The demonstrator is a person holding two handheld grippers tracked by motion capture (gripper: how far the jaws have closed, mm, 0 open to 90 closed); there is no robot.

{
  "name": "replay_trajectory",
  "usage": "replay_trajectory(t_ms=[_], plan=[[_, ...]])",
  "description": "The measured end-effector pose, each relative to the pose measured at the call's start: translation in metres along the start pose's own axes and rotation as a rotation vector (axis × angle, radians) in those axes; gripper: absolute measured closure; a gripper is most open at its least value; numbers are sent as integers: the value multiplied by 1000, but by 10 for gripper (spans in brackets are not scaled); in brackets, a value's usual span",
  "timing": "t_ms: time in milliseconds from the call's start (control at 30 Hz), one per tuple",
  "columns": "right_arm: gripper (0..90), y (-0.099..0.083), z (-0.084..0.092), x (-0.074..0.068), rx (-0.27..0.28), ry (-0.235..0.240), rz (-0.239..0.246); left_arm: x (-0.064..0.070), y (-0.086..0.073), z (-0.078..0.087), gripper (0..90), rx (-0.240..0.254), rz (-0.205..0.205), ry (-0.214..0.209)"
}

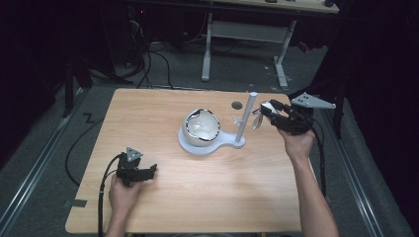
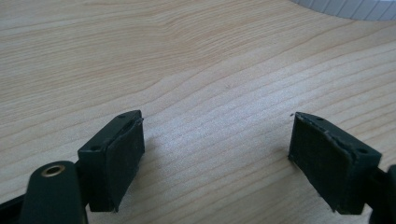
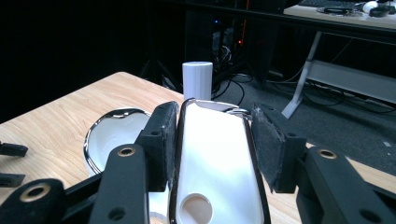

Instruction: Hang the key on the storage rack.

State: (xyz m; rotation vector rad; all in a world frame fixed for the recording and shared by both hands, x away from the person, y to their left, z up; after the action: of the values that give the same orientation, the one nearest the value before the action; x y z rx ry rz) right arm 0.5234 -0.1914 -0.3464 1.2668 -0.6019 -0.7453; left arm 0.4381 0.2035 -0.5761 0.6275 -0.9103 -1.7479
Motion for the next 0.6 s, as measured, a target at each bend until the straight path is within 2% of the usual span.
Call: replay_trajectory(t_ms=[467, 600], plan=[[521, -22, 4, 11, -36, -23, -33, 0, 0, 0, 186, 0, 0, 0], [521, -26, 6, 13, -31, -25, -47, 0, 0, 0, 186, 0, 0, 0]])
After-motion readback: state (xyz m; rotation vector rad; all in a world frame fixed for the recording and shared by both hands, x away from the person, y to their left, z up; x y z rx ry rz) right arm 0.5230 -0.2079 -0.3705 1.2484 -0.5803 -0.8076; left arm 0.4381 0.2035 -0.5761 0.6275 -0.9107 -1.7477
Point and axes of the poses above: each handheld gripper's, and its own axes: z roughly backward along the jaws, y roughly out of its top, x roughly to its right, the point moved 10 cm from there along -z, roughly forward along the jaws, and after that the axes turned 7 degrees about x, right-handed, at the moved point
